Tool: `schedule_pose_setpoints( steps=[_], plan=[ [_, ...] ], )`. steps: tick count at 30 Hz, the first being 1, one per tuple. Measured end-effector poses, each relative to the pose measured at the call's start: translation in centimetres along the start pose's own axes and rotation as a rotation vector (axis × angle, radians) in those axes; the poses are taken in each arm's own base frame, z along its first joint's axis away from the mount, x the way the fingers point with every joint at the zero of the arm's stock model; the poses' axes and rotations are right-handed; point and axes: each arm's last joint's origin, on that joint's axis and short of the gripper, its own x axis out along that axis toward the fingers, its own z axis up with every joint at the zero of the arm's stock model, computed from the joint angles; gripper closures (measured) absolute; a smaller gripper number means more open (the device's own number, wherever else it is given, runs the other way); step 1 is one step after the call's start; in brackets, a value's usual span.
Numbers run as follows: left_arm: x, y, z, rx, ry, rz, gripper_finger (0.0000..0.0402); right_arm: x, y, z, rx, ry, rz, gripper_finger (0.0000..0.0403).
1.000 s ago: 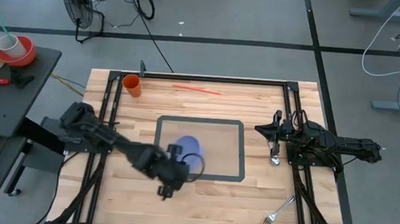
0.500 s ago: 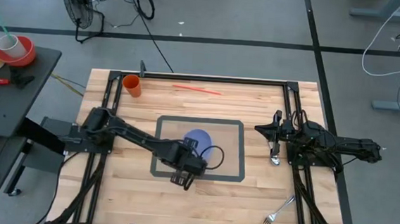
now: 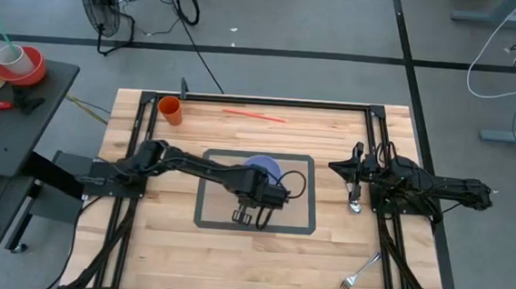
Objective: Pick & Place Utensil
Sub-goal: Put the violet bowl on the middle of the brown mat
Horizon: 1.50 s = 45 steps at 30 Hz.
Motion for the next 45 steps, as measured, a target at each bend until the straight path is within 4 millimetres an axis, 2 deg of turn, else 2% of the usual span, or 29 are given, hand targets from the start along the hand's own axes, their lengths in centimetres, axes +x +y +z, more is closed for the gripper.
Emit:
schedule_pose_setpoints(
  steps=[4, 10, 45],
  plan=[
    [0.8, 0.2, 0.7, -0.007, 0.054, -0.018, 0.0390, 0.0, 0.0, 0.0, 0.000, 0.000, 0.000, 0.0376],
    [2.0, -0.2, 0.5, -0.015, 0.125, -0.027, 0.0390, 0.0, 0.0, 0.0, 0.000, 0.000, 0.000, 0.0376],
    [2.0, -0.3, 1.2, -0.087, 0.047, -0.061, 0.0379, 0.0, 0.0, 0.0, 0.000, 0.000, 0.000, 0.0376]
  ],
)
